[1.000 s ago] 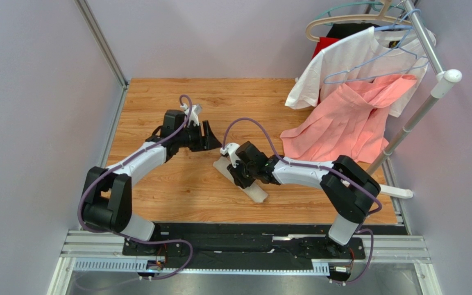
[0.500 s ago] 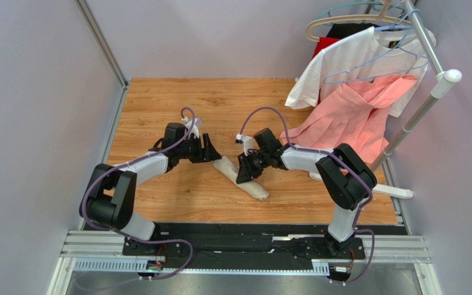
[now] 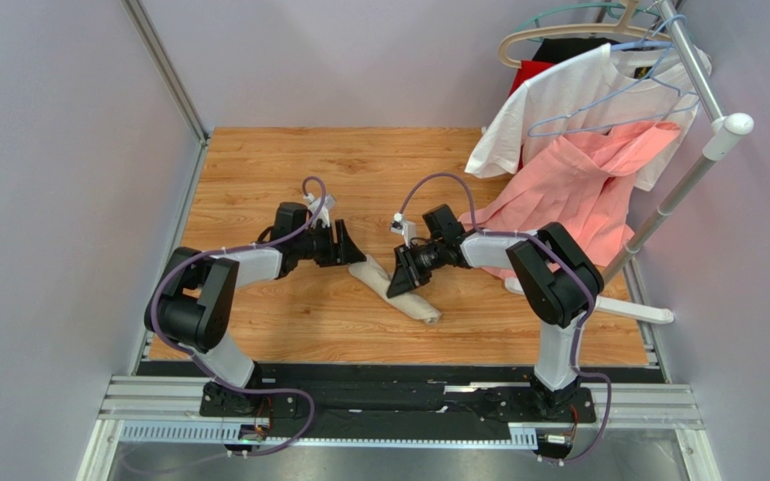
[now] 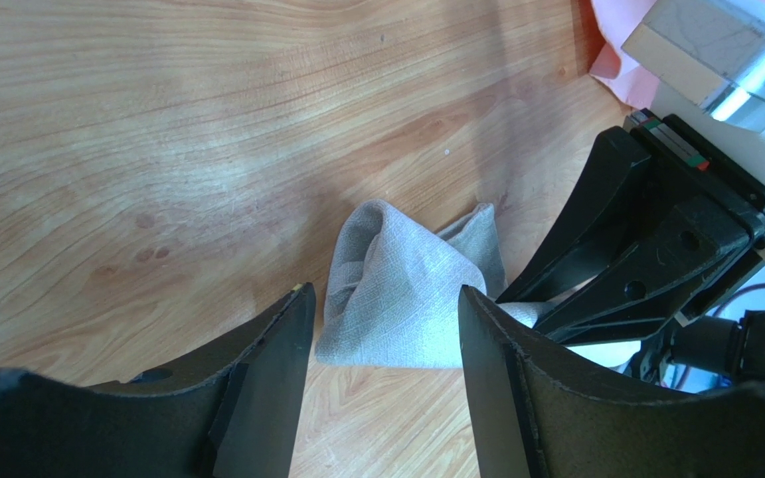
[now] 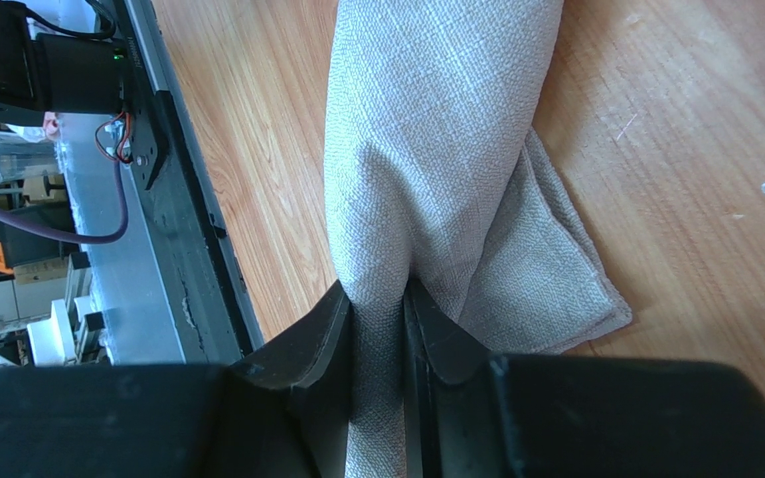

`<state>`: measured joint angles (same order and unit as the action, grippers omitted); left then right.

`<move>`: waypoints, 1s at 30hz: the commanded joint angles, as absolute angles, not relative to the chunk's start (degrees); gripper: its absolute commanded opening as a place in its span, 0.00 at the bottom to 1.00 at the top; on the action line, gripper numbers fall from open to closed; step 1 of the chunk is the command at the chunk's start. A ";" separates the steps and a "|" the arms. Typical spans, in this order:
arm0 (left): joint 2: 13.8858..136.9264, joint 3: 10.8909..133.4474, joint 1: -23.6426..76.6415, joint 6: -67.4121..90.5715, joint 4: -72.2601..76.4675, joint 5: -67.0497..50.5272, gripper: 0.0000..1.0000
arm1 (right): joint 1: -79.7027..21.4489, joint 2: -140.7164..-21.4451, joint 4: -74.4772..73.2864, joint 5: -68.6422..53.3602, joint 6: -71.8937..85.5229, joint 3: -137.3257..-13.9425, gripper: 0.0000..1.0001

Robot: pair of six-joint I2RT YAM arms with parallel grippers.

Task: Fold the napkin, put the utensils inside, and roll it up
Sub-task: Roll the napkin with the utensil

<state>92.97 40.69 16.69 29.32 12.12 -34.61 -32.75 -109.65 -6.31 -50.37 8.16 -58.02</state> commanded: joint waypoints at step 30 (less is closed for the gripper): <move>100.55 50.45 17.75 28.30 3.61 -38.76 0.00 | -42.08 -88.69 -11.60 -8.47 4.15 -53.70 0.98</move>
